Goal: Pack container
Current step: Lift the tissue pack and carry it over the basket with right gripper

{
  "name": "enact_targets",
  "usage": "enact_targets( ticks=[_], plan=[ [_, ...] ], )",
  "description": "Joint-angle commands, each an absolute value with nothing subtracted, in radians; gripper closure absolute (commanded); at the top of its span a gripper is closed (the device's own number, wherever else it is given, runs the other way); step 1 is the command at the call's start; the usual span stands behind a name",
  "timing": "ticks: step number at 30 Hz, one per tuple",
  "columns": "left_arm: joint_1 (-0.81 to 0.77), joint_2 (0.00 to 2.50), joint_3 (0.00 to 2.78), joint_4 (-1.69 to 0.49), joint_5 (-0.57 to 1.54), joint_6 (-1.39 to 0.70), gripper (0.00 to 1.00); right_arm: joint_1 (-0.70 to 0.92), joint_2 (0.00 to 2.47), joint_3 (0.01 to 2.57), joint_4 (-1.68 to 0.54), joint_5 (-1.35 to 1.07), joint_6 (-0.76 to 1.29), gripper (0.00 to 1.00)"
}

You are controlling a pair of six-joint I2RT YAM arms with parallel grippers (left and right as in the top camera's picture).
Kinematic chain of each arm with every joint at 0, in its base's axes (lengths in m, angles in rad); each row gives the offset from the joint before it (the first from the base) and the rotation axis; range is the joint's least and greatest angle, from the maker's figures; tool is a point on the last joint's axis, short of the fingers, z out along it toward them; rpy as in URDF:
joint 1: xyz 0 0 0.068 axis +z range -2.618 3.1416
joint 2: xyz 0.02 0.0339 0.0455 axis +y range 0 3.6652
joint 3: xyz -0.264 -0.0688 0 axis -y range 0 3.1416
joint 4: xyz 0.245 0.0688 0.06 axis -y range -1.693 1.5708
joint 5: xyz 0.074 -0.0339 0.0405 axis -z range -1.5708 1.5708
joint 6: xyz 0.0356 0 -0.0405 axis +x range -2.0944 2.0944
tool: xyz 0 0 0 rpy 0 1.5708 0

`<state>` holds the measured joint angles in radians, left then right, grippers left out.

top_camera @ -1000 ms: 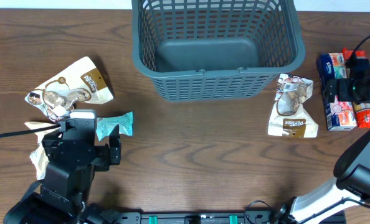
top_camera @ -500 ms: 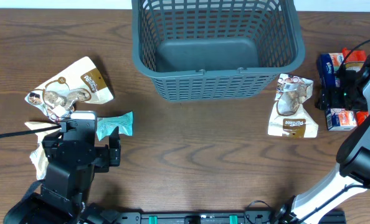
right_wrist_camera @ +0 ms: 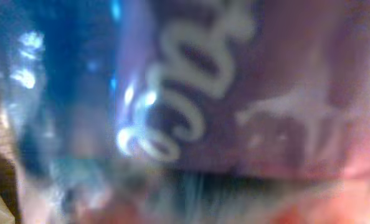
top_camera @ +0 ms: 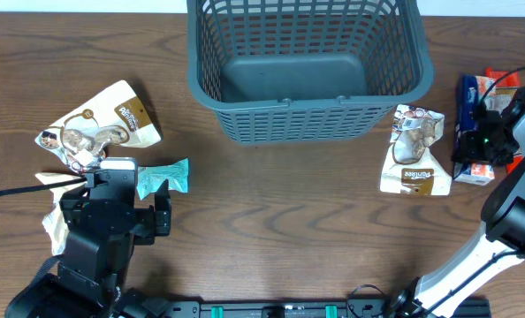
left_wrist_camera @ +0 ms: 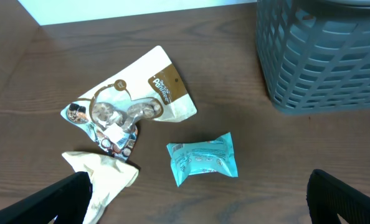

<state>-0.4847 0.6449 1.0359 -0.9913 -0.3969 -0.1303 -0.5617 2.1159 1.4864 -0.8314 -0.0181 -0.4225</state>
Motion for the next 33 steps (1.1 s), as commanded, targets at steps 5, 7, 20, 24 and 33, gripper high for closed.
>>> enact_targets(
  ticks=[5, 7, 20, 24, 33],
  plan=[
    [-0.486, 0.643, 1.048, -0.994, -0.413, -0.131, 0.01, -0.569, 2.147, 1.487, -0.815, -0.019, -0.324, 0.98],
    [-0.486, 0.643, 1.048, -0.994, -0.413, -0.131, 0.01, -0.568, 2.146, 1.501, -0.820, -0.020, -0.297, 0.98],
    [-0.486, 0.643, 1.048, -0.994, -0.413, -0.131, 0.01, -0.556, 2.111, 2.024, -1.140, -0.219, -0.258, 0.98],
    [-0.486, 0.643, 1.048, -0.994, -0.413, -0.131, 0.01, -0.549, 2.093, 2.274, -1.245, -0.338, -0.245, 0.98],
    [-0.486, 0.643, 1.048, -0.994, -0.413, -0.131, 0.01, -0.440, 2.037, 2.660, -1.381, -0.797, -0.179, 0.98]
  ],
)
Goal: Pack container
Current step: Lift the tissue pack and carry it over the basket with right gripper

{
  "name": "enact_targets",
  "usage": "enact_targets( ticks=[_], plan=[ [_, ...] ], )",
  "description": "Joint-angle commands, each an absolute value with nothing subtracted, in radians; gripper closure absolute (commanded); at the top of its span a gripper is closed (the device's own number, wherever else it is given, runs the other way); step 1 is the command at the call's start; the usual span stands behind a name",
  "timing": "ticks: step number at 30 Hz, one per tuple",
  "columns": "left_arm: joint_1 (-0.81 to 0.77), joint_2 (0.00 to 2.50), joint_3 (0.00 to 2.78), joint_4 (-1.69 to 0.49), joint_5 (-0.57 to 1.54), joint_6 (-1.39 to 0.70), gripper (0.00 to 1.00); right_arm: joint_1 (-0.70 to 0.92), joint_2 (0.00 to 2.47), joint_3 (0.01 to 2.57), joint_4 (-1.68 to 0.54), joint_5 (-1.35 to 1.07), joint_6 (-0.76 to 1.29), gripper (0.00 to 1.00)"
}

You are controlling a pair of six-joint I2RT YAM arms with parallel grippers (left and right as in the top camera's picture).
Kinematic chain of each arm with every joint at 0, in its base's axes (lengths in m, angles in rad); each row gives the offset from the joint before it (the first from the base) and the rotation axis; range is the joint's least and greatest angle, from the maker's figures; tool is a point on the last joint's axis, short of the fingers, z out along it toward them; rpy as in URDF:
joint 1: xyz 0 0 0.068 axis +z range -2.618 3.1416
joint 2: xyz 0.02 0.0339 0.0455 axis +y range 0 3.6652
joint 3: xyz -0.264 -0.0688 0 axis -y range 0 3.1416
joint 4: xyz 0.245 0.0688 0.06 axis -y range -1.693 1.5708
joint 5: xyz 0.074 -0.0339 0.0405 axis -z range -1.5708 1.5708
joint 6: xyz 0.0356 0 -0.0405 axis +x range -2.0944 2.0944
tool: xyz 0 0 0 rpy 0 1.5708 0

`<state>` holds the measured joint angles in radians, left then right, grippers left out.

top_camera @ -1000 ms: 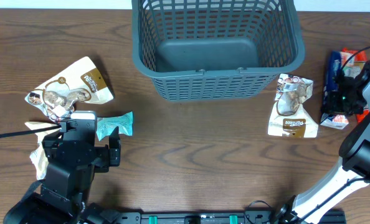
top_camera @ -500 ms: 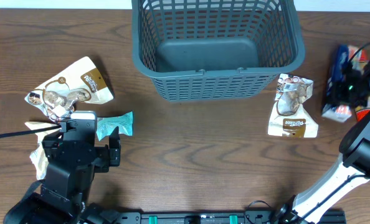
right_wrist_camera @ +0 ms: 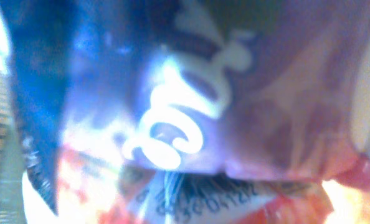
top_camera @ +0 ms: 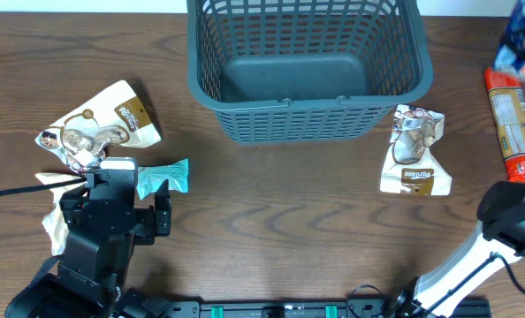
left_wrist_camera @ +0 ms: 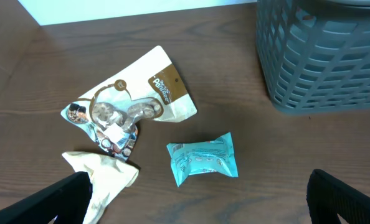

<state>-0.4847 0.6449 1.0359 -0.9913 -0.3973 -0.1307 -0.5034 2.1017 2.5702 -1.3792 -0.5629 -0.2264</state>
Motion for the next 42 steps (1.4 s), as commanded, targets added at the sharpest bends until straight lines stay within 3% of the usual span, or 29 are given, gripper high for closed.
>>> enact_targets(
  ticks=[1, 6, 18, 30, 42],
  plan=[
    [-0.486, 0.643, 1.048, -0.994, -0.413, -0.131, 0.01, -0.415, 2.028, 2.681, -1.378, -0.814, -0.167, 0.98],
    [-0.486, 0.643, 1.048, -0.994, -0.413, -0.131, 0.01, -0.224, 1.980, 2.729, -1.366, -0.807, -0.147, 0.98],
    [-0.486, 0.643, 1.048, -0.994, -0.413, -0.131, 0.01, 0.186, 1.987, 2.592, -1.377, -0.279, -0.234, 0.98],
    [-0.486, 0.643, 1.048, -0.995, -0.413, -0.131, 0.01, 0.239, 2.014, 2.258, -1.266, -0.205, -0.233, 0.98],
    [-0.486, 0.643, 1.048, -0.995, -0.413, -0.131, 0.01, 0.233, 2.014, 2.185, -1.262, -0.146, -0.239, 0.99]
  ],
)
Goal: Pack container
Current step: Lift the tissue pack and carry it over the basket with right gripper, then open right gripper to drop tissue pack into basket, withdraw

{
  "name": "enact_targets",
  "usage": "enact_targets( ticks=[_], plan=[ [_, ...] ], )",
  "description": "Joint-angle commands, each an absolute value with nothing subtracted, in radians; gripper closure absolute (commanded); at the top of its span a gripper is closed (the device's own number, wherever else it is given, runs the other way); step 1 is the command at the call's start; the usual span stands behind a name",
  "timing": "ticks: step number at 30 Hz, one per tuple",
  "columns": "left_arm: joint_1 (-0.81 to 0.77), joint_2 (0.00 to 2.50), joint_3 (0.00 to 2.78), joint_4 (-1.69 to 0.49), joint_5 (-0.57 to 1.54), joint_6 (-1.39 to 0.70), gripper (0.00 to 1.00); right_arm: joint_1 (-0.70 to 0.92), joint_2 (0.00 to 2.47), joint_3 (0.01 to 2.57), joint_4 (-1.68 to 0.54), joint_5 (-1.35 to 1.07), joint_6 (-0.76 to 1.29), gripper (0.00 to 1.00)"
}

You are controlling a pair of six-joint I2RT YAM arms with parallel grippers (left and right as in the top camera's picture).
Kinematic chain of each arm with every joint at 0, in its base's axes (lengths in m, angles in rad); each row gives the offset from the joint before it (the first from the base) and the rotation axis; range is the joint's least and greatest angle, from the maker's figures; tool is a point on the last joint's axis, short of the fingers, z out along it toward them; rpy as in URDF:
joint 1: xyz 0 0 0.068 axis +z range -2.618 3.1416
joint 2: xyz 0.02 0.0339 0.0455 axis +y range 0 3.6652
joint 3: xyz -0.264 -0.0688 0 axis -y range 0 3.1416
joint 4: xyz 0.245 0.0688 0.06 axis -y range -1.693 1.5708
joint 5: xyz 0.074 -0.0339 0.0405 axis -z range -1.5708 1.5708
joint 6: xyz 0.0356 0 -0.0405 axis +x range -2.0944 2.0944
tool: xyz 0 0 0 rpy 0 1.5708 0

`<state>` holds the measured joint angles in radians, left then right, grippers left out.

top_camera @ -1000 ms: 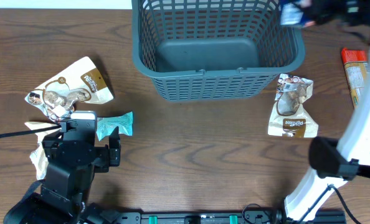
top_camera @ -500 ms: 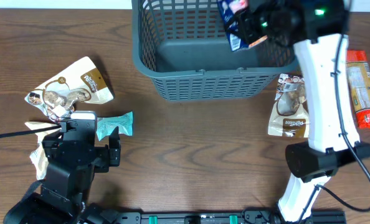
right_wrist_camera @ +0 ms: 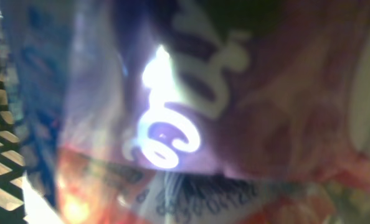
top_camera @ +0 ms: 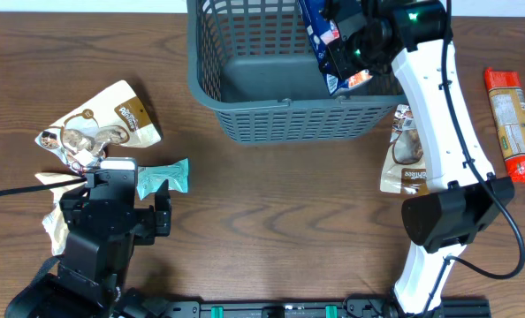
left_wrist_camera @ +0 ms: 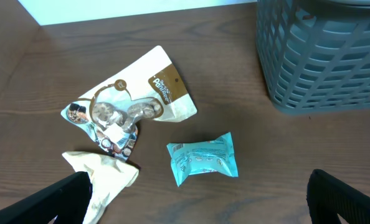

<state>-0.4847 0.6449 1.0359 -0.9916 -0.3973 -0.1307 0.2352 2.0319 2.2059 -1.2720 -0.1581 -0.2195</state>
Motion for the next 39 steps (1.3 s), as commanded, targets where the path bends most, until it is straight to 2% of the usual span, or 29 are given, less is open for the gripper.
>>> enact_targets(
  ticks=[1, 9, 10, 12, 13, 14, 18, 25, 31, 34, 39],
  plan=[
    [-0.486, 0.643, 1.048, -0.995, -0.413, -0.131, 0.01, 0.233, 2.014, 2.172, -1.256, -0.145, -0.241, 0.99],
    [-0.486, 0.643, 1.048, -0.995, -0.412, -0.131, 0.01, 0.233, 2.014, 2.079, -1.203, -0.146, -0.241, 0.98],
    [-0.486, 0.643, 1.048, -0.995, -0.413, -0.131, 0.01, 0.233, 2.014, 2.079, -1.201, -0.146, -0.241, 0.93],
    [-0.486, 0.643, 1.048, -0.995, -0.413, -0.131, 0.01, 0.233, 2.014, 2.079, -1.196, -0.145, -0.241, 0.77],
    [-0.486, 0.643, 1.048, -0.995, -0.413, -0.131, 0.01, 0.233, 2.014, 2.079, -1.195, -0.145, -0.241, 0.62],
    [-0.486, 0.643, 1.048, -0.995, -0.413, -0.131, 0.01, 0.233, 2.014, 2.079, -1.195, -0.145, -0.241, 0.38],
    [-0.486, 0.643, 1.048, -0.995, -0.413, -0.131, 0.01, 0.233, 2.014, 2.083, -1.184, -0.145, -0.241, 0.01],
    [-0.486, 0.643, 1.048, -0.995, -0.413, -0.131, 0.01, 0.232, 2.014, 2.186, -1.182, -0.123, -0.226, 0.01],
    [-0.486, 0.643, 1.048, -0.995, -0.413, -0.131, 0.01, 0.194, 2.014, 2.478, -1.270, 0.038, -0.176, 0.01],
    [-0.486, 0.643, 1.048, -0.995, -0.413, -0.131, 0.02, 0.136, 2.012, 2.664, -1.338, 0.108, -0.176, 0.01],
    [-0.486, 0.643, 1.048, -0.995, -0.413, -0.131, 0.01, -0.047, 2.004, 2.902, -1.525, 0.105, -0.179, 0.01]
  ],
)
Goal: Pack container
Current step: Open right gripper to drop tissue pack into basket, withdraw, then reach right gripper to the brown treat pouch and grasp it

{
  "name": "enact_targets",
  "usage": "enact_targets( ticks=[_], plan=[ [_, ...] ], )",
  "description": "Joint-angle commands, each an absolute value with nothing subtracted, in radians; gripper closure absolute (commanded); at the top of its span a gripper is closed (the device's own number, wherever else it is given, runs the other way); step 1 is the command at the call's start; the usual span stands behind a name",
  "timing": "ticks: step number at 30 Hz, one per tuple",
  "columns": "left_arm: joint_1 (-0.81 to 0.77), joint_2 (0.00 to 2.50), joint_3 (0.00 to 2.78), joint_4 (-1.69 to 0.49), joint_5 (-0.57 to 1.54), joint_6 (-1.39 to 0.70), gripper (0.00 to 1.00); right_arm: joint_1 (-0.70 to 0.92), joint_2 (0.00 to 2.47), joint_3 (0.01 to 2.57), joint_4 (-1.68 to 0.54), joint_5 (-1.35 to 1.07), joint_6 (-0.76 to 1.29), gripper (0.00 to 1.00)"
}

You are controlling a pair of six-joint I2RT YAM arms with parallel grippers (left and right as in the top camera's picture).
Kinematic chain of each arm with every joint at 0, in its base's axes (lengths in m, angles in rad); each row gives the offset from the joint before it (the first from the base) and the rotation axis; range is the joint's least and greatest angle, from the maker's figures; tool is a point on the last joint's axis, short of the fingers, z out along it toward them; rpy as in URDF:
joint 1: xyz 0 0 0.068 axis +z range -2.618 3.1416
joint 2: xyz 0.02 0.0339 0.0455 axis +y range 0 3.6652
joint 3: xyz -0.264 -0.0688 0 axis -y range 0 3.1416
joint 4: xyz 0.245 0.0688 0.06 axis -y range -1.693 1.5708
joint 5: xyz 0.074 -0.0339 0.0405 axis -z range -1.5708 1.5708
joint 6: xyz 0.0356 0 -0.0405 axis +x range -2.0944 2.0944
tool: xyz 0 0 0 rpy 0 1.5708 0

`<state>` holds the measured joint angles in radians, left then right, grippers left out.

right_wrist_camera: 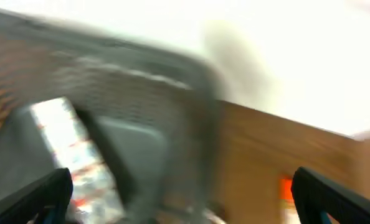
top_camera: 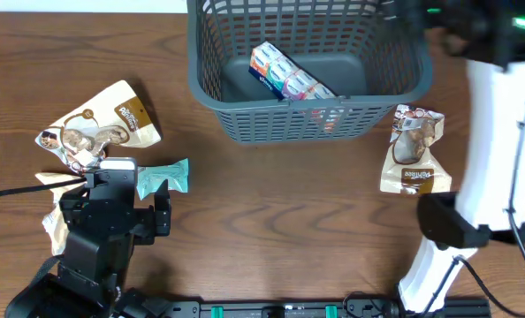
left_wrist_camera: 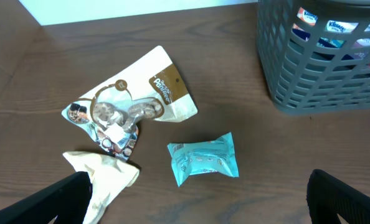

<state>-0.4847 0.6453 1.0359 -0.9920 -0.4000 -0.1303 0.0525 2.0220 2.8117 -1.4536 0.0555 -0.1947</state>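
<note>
A grey mesh basket (top_camera: 289,104) stands at the table's back middle. A blue tissue pack (top_camera: 289,76) lies slanted on its floor and shows through the mesh (left_wrist_camera: 334,31) in the left wrist view. My right gripper (right_wrist_camera: 185,193) is open and empty, up near the basket's right back corner; its view is blurred. My left gripper (left_wrist_camera: 200,199) rests open at the front left, just short of a teal packet (left_wrist_camera: 203,159). A brown-and-white pouch (left_wrist_camera: 129,99) and a cream bag (left_wrist_camera: 101,177) lie beside the packet.
A second brown-and-white pouch (top_camera: 413,150) lies right of the basket. An orange pack peeks out at the right edge behind my white right arm (top_camera: 492,132), which crosses the table's right side.
The blue pack was in my shut right gripper over the basket; now it lies on the basket floor. The right gripper is open and farther right. The left arm is unchanged.
My right gripper was shut on the blue pack at the table's right edge, beside the orange pack. Then it held the pack raised at the far right corner, then over the basket. Now the pack lies in the basket. The left side never changed.
</note>
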Motion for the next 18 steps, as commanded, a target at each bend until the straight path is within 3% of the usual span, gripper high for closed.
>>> enact_targets(
  ticks=[1, 7, 18],
  plan=[
    [-0.486, 0.643, 1.048, -0.995, -0.413, -0.131, 0.01, -0.085, 2.003, 2.922, -1.571, 0.098, -0.179, 0.01],
    [-0.486, 0.643, 1.048, -0.994, -0.413, -0.131, 0.01, -0.257, 2.002, 2.899, -1.698, -0.063, -0.139, 0.01],
    [-0.486, 0.643, 1.048, -0.994, -0.413, -0.131, 0.01, -0.272, 2.003, 2.589, -1.696, -0.050, -0.156, 0.01]
  ],
)
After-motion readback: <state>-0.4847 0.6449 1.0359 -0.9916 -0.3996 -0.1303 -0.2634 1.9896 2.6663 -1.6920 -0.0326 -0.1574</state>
